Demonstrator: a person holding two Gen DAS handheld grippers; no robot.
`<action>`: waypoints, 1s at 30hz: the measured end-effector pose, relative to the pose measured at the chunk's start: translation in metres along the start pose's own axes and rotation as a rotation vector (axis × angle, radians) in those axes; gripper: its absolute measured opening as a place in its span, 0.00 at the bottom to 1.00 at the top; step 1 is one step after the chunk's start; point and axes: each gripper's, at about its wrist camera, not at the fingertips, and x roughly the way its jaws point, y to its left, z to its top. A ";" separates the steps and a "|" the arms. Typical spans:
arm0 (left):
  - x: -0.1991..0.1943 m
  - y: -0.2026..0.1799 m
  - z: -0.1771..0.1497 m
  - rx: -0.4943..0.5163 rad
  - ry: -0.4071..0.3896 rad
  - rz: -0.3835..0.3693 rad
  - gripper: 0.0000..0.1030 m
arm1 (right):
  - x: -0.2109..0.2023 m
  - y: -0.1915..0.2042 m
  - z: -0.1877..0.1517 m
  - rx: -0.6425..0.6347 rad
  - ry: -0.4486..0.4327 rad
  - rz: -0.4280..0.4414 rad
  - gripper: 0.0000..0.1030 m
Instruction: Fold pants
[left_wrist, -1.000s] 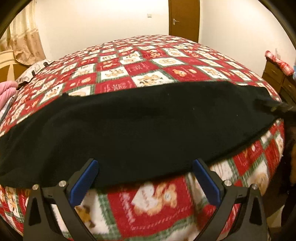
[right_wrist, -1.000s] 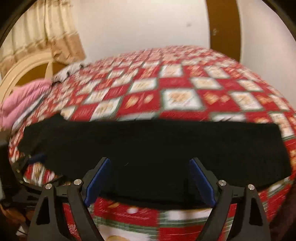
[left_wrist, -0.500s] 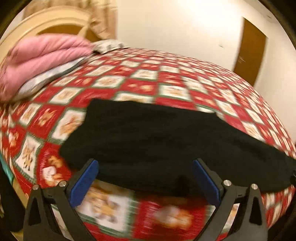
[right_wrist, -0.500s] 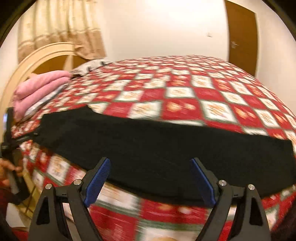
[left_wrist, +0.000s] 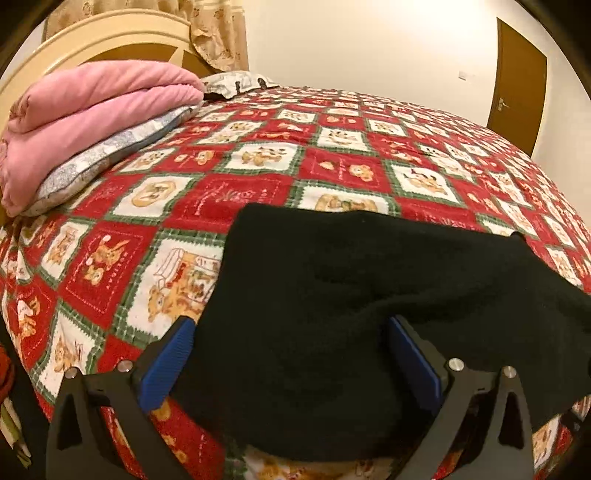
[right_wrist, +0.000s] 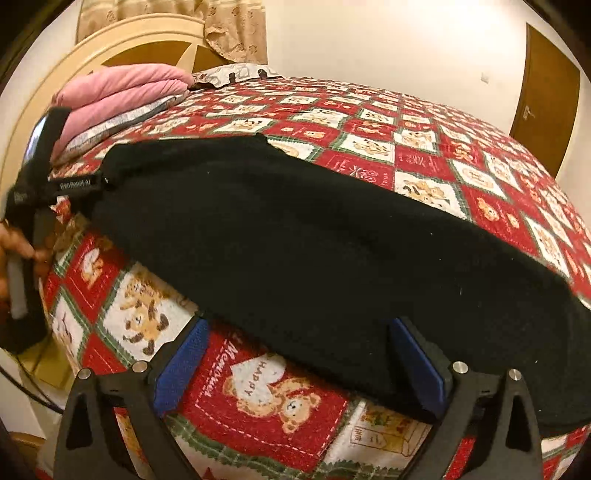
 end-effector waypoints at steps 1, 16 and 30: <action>-0.003 -0.002 0.000 -0.007 0.002 0.016 1.00 | -0.001 -0.002 0.000 0.002 -0.002 0.002 0.96; -0.059 -0.101 0.011 0.204 -0.103 0.134 1.00 | -0.089 -0.117 -0.015 0.333 -0.193 -0.028 0.96; -0.077 -0.200 -0.022 0.258 -0.012 -0.232 1.00 | -0.215 -0.354 -0.129 0.886 -0.256 -0.409 0.96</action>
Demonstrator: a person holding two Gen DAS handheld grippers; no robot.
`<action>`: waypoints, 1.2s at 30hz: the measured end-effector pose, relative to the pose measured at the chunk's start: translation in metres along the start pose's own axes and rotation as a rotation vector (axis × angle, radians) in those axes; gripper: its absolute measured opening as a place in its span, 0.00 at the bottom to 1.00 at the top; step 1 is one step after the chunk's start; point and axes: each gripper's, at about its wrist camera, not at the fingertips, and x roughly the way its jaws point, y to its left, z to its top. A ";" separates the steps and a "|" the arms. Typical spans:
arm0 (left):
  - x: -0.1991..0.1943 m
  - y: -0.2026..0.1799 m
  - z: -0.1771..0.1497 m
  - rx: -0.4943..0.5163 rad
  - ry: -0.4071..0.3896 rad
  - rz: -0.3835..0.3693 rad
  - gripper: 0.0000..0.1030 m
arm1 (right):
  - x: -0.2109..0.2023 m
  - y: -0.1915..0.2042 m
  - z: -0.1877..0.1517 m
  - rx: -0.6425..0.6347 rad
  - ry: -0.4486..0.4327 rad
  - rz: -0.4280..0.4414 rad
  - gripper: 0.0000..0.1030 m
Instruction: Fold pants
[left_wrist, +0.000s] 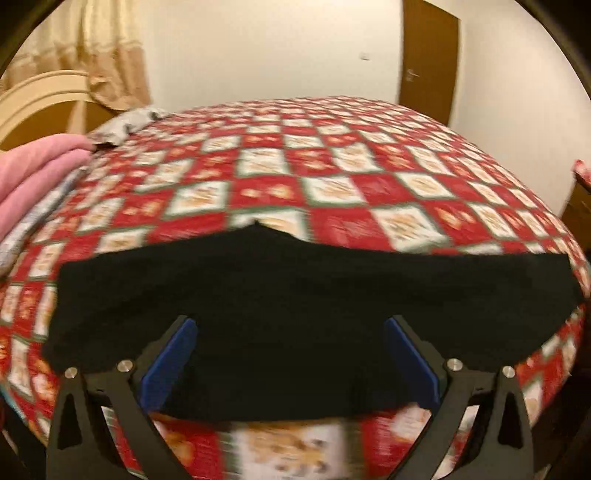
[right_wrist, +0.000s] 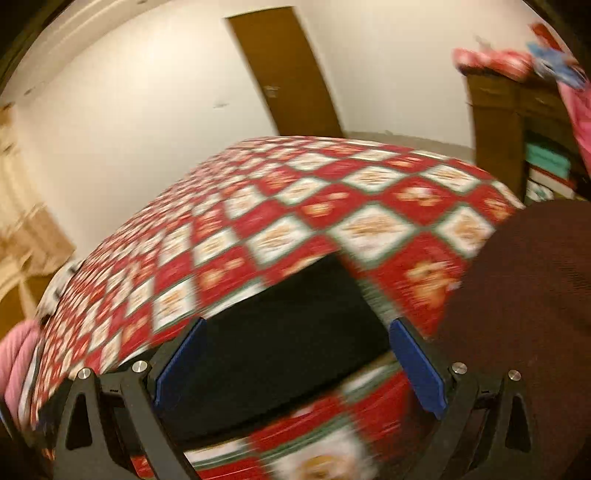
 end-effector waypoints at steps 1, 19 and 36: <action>0.002 -0.007 -0.002 0.021 0.008 0.001 1.00 | 0.004 -0.011 0.008 0.011 0.012 -0.014 0.96; 0.005 -0.018 -0.010 0.028 0.056 0.025 1.00 | 0.116 0.007 0.002 -0.234 0.411 -0.109 0.93; 0.000 0.007 -0.017 -0.044 0.052 -0.005 1.00 | 0.042 0.132 -0.016 -0.465 0.211 0.059 0.13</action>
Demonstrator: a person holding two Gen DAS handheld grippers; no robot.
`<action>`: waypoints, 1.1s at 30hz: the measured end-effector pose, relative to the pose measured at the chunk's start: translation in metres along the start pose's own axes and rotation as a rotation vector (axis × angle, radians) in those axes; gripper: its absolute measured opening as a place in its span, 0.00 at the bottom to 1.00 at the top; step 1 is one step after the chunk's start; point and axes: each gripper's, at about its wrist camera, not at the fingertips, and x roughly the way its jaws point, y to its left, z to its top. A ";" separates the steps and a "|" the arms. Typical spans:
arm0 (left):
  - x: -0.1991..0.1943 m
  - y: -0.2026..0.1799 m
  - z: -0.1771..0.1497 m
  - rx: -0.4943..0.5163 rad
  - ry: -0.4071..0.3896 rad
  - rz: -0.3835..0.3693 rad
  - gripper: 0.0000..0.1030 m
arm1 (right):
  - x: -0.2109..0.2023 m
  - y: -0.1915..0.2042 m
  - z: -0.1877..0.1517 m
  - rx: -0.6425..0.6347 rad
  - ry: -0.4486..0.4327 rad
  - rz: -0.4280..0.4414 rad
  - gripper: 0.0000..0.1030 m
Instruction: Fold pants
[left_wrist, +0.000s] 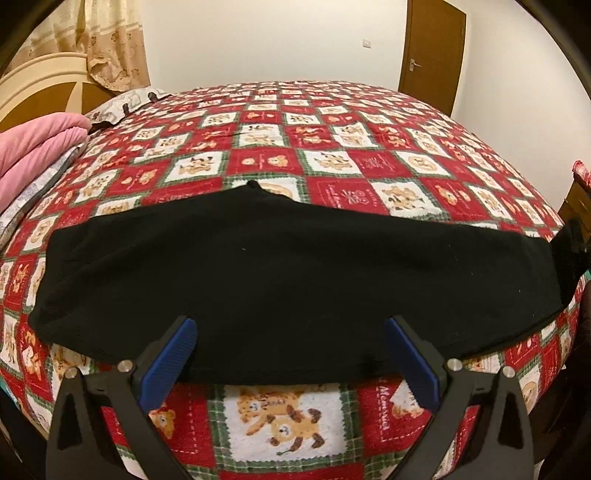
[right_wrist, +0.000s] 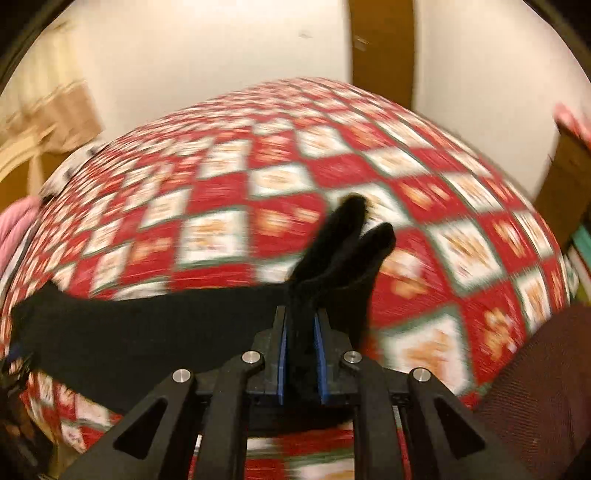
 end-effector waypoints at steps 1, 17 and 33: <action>0.000 0.002 0.000 -0.003 -0.001 0.000 1.00 | 0.002 0.022 0.003 -0.047 -0.012 0.006 0.13; 0.003 0.044 -0.009 -0.100 0.018 0.035 1.00 | 0.057 0.211 -0.045 -0.185 0.009 0.284 0.14; 0.006 0.056 -0.009 -0.135 0.024 0.031 1.00 | 0.027 0.266 -0.078 -0.488 -0.077 0.334 0.70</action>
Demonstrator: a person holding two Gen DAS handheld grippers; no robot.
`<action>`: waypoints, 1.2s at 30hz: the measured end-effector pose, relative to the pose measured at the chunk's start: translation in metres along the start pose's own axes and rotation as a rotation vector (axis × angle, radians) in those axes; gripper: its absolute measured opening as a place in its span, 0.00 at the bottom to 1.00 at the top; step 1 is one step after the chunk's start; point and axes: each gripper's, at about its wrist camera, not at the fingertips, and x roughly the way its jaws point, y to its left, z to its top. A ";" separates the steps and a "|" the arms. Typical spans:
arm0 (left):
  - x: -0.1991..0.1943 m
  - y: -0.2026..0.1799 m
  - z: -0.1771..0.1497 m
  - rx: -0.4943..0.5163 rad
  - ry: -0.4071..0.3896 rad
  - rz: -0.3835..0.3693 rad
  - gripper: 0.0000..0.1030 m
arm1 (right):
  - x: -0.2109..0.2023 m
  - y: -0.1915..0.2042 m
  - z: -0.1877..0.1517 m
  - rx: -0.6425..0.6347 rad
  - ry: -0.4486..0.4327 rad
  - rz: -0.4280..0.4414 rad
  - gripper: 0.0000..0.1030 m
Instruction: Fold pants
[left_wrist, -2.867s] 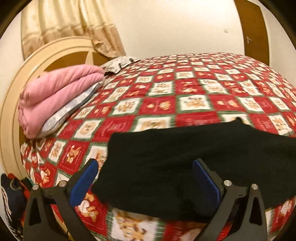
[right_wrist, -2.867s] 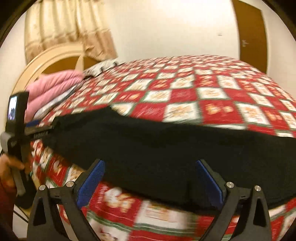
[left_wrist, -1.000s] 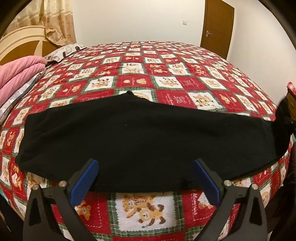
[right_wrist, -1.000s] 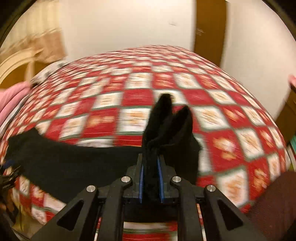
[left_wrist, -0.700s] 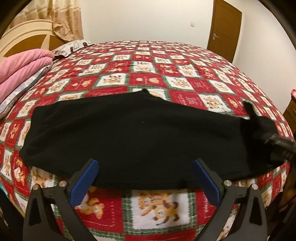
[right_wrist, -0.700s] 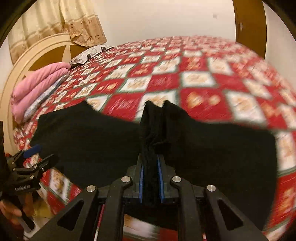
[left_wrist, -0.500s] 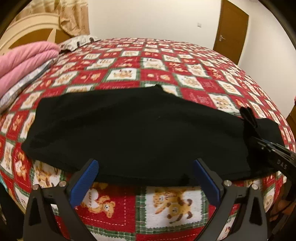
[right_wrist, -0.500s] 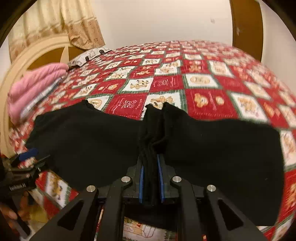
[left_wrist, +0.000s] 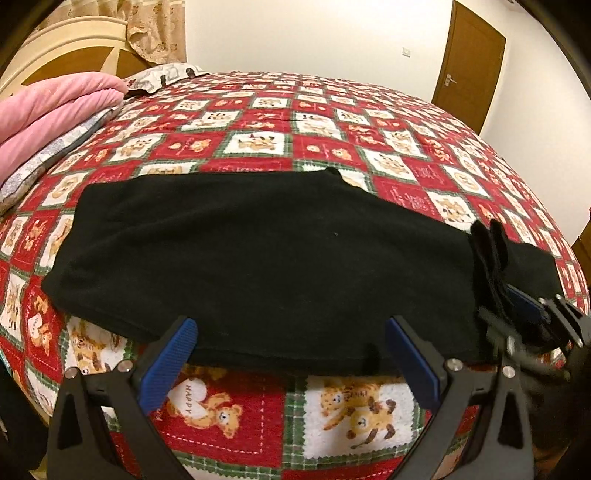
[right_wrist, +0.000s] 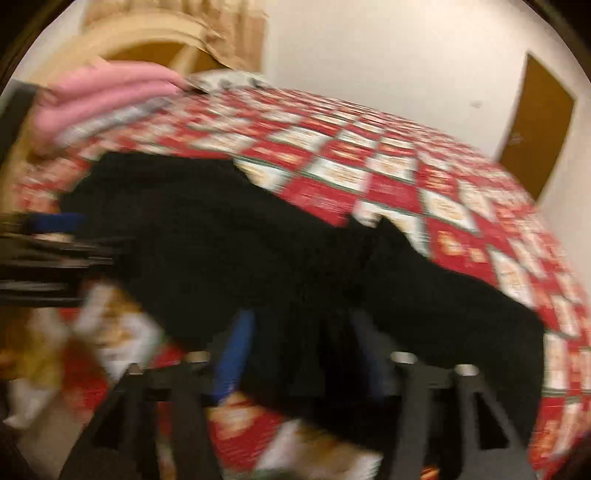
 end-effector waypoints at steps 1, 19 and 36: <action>-0.001 0.000 0.000 0.001 -0.003 0.000 1.00 | -0.012 0.001 -0.002 0.021 -0.031 0.091 0.72; -0.008 0.071 -0.014 -0.199 -0.051 0.149 1.00 | 0.006 -0.081 -0.020 0.381 -0.071 0.023 0.72; -0.004 0.182 -0.034 -0.779 -0.111 -0.045 1.00 | -0.052 -0.042 -0.021 0.311 -0.171 0.109 0.85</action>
